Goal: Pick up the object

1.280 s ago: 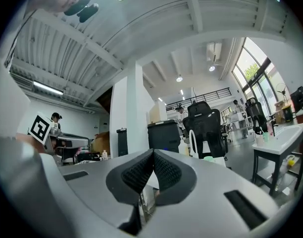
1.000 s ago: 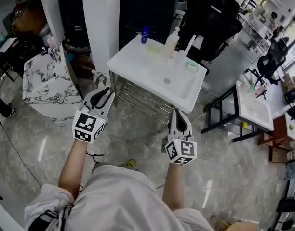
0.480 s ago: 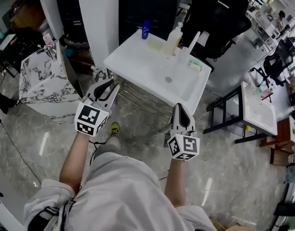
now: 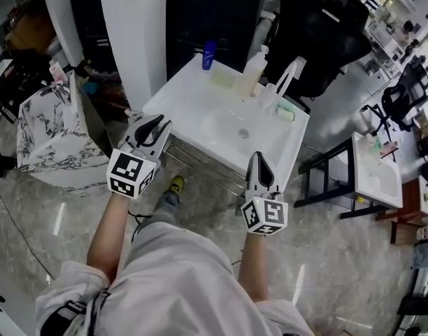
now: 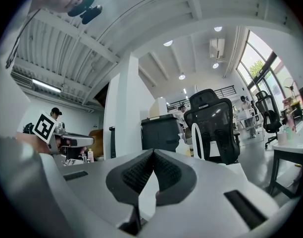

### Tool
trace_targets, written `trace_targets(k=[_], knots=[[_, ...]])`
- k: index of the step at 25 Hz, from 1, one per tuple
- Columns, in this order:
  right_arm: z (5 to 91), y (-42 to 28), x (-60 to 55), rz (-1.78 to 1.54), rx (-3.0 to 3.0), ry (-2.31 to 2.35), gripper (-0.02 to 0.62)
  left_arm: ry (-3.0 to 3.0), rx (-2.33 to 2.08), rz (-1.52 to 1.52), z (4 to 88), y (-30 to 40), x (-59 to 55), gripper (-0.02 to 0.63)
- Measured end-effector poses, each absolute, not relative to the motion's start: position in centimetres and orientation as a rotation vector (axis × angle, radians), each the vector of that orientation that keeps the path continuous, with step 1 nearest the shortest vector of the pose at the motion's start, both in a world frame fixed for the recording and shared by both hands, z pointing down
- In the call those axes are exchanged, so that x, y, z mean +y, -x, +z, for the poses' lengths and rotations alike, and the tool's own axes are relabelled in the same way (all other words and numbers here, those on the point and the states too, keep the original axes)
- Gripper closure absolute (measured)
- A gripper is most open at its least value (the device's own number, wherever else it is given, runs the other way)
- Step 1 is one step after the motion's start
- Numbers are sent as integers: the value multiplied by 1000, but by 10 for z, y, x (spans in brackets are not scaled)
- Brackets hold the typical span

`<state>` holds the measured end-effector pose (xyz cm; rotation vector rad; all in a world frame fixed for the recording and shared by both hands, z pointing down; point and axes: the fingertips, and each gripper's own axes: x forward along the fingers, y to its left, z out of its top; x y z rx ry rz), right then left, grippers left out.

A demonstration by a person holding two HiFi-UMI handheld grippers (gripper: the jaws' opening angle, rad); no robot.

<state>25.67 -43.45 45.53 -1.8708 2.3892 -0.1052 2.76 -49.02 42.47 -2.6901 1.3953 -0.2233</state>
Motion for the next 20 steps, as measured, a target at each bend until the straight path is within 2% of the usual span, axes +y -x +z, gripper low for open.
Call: trace_targets(k=[13, 20], knots=[[450, -254, -630, -182, 2336, 2030, 591, 2812, 1227, -308, 427, -39, -710, 526], [467, -248, -710, -254, 2267, 2127, 590, 2900, 1044, -426, 463, -56, -806, 522]])
